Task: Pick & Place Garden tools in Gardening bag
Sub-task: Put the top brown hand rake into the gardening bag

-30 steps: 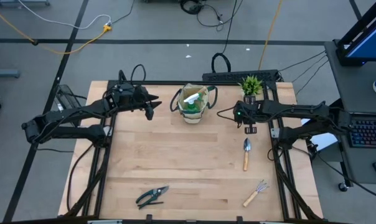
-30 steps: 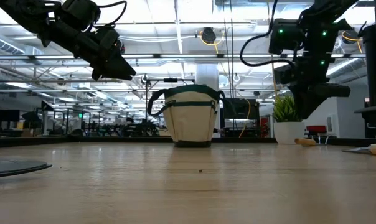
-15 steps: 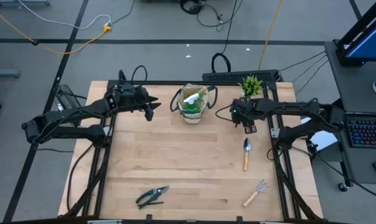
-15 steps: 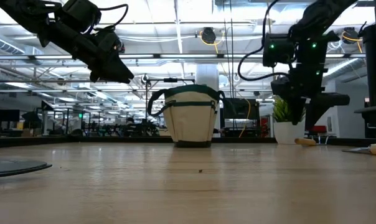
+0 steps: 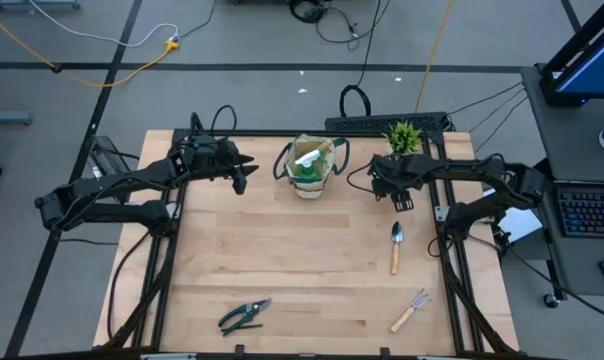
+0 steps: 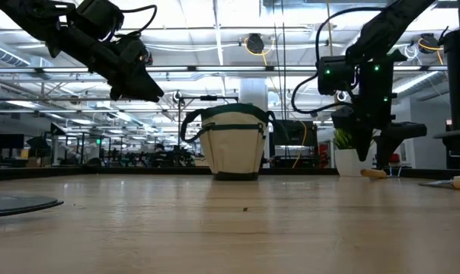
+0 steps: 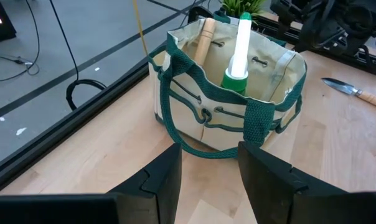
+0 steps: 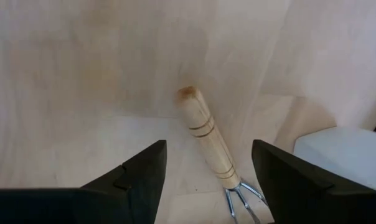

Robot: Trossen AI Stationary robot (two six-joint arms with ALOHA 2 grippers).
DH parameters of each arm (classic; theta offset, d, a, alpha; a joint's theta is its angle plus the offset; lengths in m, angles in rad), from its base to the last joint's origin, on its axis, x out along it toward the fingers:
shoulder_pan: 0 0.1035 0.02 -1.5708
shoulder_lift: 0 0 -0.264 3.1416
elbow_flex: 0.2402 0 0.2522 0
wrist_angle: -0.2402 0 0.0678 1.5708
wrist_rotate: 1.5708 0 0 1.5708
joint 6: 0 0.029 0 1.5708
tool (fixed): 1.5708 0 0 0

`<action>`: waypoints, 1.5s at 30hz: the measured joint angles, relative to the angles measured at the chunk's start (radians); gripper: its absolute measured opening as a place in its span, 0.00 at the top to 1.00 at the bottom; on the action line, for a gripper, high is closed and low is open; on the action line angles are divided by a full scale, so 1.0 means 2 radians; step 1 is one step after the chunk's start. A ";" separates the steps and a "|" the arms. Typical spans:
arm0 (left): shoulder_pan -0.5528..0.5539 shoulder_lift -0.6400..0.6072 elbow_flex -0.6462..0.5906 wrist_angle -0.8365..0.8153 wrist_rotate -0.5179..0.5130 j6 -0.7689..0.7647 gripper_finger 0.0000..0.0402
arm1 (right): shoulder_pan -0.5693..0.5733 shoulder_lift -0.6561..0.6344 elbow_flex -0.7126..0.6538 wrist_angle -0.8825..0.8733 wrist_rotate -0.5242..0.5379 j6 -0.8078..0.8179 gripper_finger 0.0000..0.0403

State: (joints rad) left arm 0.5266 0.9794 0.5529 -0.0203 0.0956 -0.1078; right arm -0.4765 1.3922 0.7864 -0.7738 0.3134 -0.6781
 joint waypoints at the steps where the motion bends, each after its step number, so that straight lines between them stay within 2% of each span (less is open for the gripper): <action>1: 0.000 0.000 0.000 0.000 0.000 0.000 0.60 | -0.004 0.000 0.000 0.000 0.000 0.000 0.43; 7: 0.000 0.000 0.000 0.000 0.000 0.001 0.60 | -0.029 0.000 0.000 0.000 -0.003 -0.010 0.43; 12: 0.000 0.000 0.000 0.000 0.000 0.001 0.60 | -0.043 0.000 -0.001 0.003 -0.027 -0.019 0.43; 25: 0.000 0.000 0.000 -0.002 0.000 -0.002 0.60 | -0.043 -0.001 -0.061 0.065 -0.023 -0.025 0.47; 32: 0.000 0.000 0.000 -0.002 0.000 -0.005 0.60 | -0.043 -0.001 -0.068 0.078 -0.016 -0.022 0.54; 45: 0.000 0.000 0.000 -0.002 0.000 -0.007 0.60 | -0.043 0.000 -0.069 0.086 -0.013 -0.022 0.74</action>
State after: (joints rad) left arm 0.5266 0.9794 0.5529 -0.0250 0.0950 -0.1223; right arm -0.5629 1.3915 0.6479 -0.6016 0.2874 -0.7219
